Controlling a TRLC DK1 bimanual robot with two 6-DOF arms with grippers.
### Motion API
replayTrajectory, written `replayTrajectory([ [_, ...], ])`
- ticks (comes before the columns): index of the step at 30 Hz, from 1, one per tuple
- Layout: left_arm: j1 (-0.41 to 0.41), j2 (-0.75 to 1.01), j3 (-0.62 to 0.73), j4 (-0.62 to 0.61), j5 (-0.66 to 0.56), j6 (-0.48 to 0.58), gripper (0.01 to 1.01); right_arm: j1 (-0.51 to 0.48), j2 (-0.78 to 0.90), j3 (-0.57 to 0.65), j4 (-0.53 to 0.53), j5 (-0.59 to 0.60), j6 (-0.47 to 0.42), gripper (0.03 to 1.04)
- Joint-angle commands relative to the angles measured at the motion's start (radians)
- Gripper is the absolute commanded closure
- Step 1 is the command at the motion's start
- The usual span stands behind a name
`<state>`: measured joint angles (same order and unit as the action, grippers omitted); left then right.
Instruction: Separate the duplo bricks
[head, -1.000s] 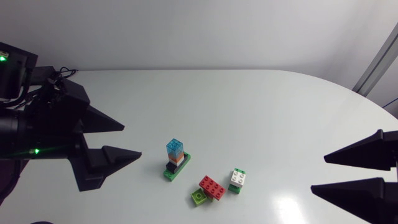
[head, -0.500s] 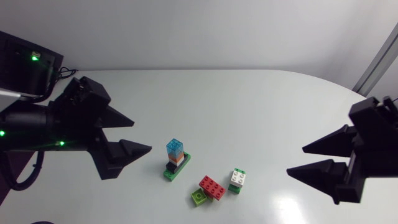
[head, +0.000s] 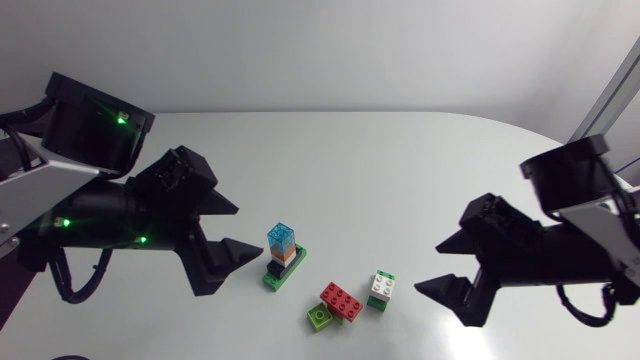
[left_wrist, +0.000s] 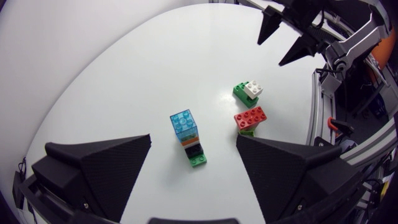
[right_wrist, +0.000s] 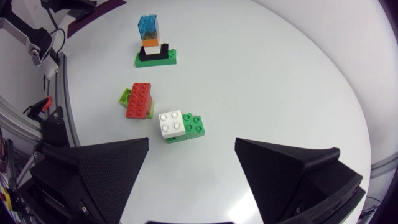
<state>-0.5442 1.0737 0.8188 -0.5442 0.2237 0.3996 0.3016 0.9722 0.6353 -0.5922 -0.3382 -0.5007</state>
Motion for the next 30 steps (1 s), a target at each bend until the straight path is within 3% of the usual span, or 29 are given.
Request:
replayTrajectory([
  [1, -0.025, 0.017, -0.033, 0.021, -0.009, 0.025, 0.07, 0.039, 0.094, -0.052, 0.065, 0.024, -0.039, 0.07],
  [6, -0.043, 0.04, -0.047, 0.053, -0.024, 0.056, 0.069, 0.077, 0.206, -0.062, 0.15, 0.025, -0.056, 0.07],
  [15, -0.072, 0.094, -0.032, 0.093, -0.024, 0.084, 0.069, 0.139, 0.276, -0.06, 0.201, 0.027, -0.073, 0.07],
  [21, -0.083, 0.118, -0.032, 0.113, -0.024, 0.087, 0.069, 0.171, 0.361, -0.051, 0.253, 0.05, -0.067, 0.16],
  [25, -0.085, 0.121, -0.038, 0.122, -0.024, 0.091, 0.067, 0.197, 0.387, -0.051, 0.281, 0.064, -0.059, 0.17],
  [30, -0.085, 0.123, -0.049, 0.128, -0.024, 0.097, 0.067, 0.234, 0.401, -0.052, 0.308, 0.103, -0.05, 0.41],
])
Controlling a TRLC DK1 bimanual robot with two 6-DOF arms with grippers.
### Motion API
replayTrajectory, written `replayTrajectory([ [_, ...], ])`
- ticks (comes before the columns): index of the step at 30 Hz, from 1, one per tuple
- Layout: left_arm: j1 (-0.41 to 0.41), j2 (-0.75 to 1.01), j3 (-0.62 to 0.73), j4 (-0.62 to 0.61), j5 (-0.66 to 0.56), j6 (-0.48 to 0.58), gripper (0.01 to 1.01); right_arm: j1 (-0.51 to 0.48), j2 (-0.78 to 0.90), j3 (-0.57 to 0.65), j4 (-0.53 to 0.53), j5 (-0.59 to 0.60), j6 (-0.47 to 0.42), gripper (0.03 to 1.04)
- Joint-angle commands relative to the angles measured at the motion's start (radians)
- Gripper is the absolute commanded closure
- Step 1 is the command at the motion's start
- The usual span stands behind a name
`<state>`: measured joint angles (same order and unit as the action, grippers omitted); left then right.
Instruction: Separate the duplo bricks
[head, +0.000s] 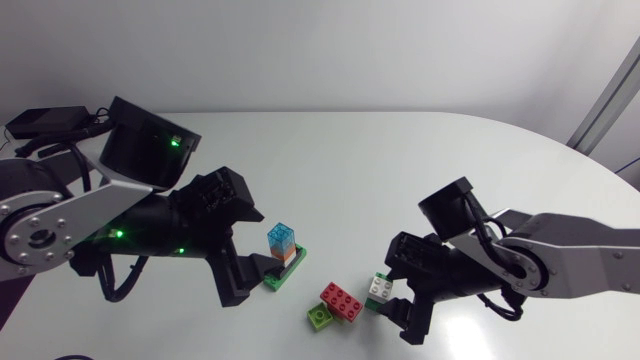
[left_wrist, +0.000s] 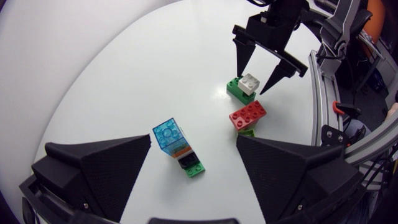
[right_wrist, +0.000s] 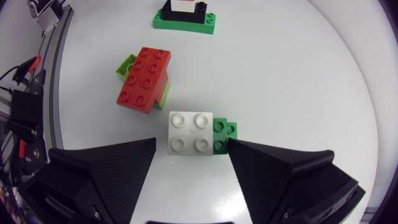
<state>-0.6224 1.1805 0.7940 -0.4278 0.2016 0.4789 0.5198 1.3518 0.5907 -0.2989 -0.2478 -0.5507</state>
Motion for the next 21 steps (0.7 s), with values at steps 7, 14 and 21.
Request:
replayTrajectory([
  [7, -0.007, 0.016, -0.041, 0.026, -0.002, 0.024, 0.067, 0.025, 0.02, -0.012, 0.035, 0.031, 0.011, 0.77],
  [14, -0.008, 0.016, -0.058, 0.041, -0.002, 0.026, 0.069, 0.026, -0.049, -0.029, 0.026, 0.028, 0.017, 0.78],
  [21, -0.003, 0.014, -0.059, 0.047, -0.002, 0.032, 0.067, 0.025, -0.051, -0.037, 0.029, 0.03, 0.017, 0.78],
])
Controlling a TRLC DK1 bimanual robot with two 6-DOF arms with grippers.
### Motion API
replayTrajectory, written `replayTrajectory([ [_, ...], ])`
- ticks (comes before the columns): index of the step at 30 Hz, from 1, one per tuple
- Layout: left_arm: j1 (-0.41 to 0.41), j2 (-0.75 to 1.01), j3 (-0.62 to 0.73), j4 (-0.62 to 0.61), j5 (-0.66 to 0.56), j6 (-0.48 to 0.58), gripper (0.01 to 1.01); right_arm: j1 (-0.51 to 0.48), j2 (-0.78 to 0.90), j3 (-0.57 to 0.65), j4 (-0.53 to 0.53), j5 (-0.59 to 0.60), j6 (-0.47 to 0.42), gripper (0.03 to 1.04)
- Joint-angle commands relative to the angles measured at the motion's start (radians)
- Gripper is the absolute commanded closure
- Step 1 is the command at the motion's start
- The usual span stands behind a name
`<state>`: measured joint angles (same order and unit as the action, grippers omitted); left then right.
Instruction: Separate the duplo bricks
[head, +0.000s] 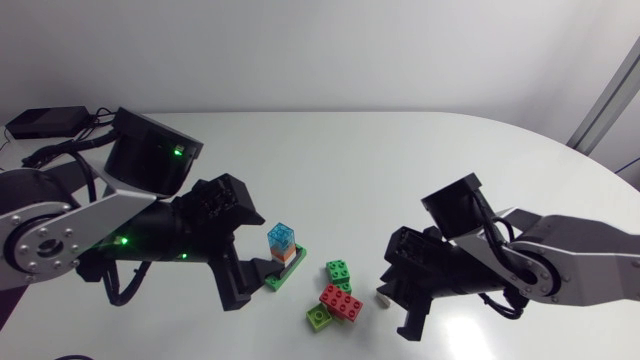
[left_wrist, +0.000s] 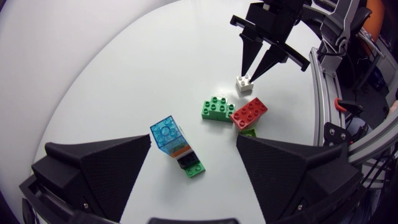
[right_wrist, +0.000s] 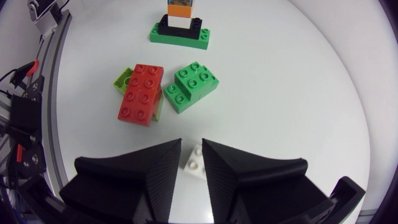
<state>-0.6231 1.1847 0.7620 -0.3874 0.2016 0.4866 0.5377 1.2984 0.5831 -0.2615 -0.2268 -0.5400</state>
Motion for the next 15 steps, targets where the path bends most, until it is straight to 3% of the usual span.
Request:
replayTrajectory([
  [1, -0.003, 0.01, -0.027, 0.007, -0.002, 0.024, 0.067, 0.004, 0.004, -0.028, -0.008, 0.009, 0.006, 0.78],
  [4, -0.003, 0.01, -0.03, 0.007, -0.002, 0.026, 0.067, -0.008, 0.007, -0.02, -0.008, 0.01, 0.008, 0.74],
  [7, -0.003, 0.006, -0.036, 0.007, -0.002, 0.03, 0.067, -0.025, 0.006, -0.012, -0.021, 0.018, 0.005, 0.27],
  [8, -0.001, 0.004, -0.038, 0.007, -0.002, 0.033, 0.067, -0.031, 0.006, -0.009, -0.031, 0.024, 0.003, 0.16],
  [15, 0.005, 0.001, -0.049, 0.007, -0.002, 0.044, 0.067, -0.039, 0.045, -0.005, -0.033, 0.101, 0.015, 0.14],
])
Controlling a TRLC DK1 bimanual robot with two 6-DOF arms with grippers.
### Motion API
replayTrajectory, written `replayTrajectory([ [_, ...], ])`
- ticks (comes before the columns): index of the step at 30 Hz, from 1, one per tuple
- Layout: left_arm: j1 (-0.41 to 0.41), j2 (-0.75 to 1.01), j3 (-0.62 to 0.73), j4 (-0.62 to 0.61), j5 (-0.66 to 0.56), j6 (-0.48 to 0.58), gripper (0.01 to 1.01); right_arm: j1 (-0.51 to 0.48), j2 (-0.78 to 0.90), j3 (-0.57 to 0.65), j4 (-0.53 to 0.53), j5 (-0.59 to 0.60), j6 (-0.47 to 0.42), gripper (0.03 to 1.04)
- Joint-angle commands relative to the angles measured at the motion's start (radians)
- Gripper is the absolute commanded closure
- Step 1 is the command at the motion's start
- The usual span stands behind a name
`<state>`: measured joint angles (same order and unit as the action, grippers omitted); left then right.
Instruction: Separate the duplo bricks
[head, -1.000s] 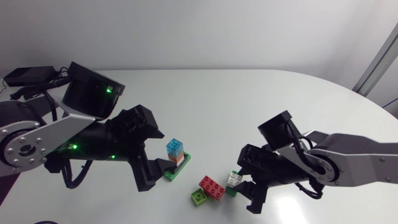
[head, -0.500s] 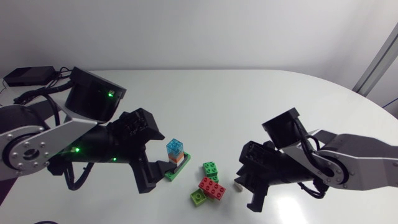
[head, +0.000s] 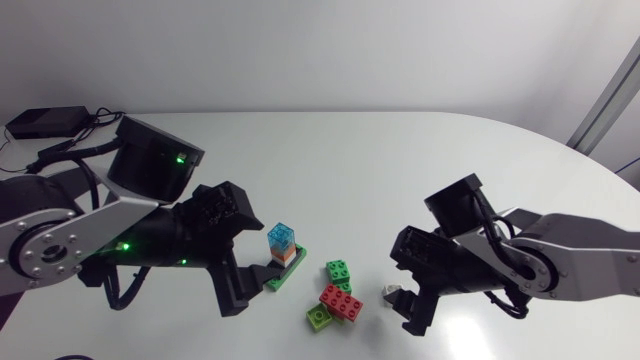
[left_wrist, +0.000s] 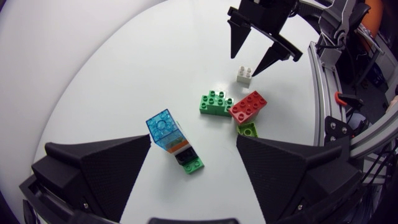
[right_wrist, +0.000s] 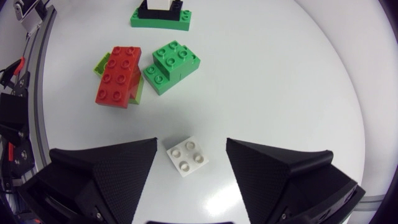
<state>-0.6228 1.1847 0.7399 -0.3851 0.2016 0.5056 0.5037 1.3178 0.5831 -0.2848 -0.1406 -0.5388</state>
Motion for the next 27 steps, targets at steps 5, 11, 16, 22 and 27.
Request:
replayTrajectory([
  [5, -0.002, 0.001, -0.028, 0.006, -0.002, 0.024, 0.067, -0.008, 0.06, 0.041, -0.004, 0.029, 0.011, 0.14],
  [11, -0.011, 0.0, -0.027, 0.005, -0.013, 0.019, 0.067, -0.008, 0.133, 0.165, -0.017, -0.033, -0.073, 0.1],
  [16, -0.018, 0.0, -0.024, 0.005, -0.028, 0.019, 0.067, -0.011, 0.262, 0.276, -0.04, -0.094, -0.161, 0.08],
  [22, -0.032, 0.015, -0.02, 0.006, -0.042, 0.025, 0.067, -0.016, 0.316, 0.342, -0.105, -0.188, -0.323, 0.08],
  [27, -0.041, 0.02, -0.013, 0.005, -0.065, 0.028, 0.067, -0.044, 0.379, 0.425, -0.198, -0.257, -0.44, 0.08],
])
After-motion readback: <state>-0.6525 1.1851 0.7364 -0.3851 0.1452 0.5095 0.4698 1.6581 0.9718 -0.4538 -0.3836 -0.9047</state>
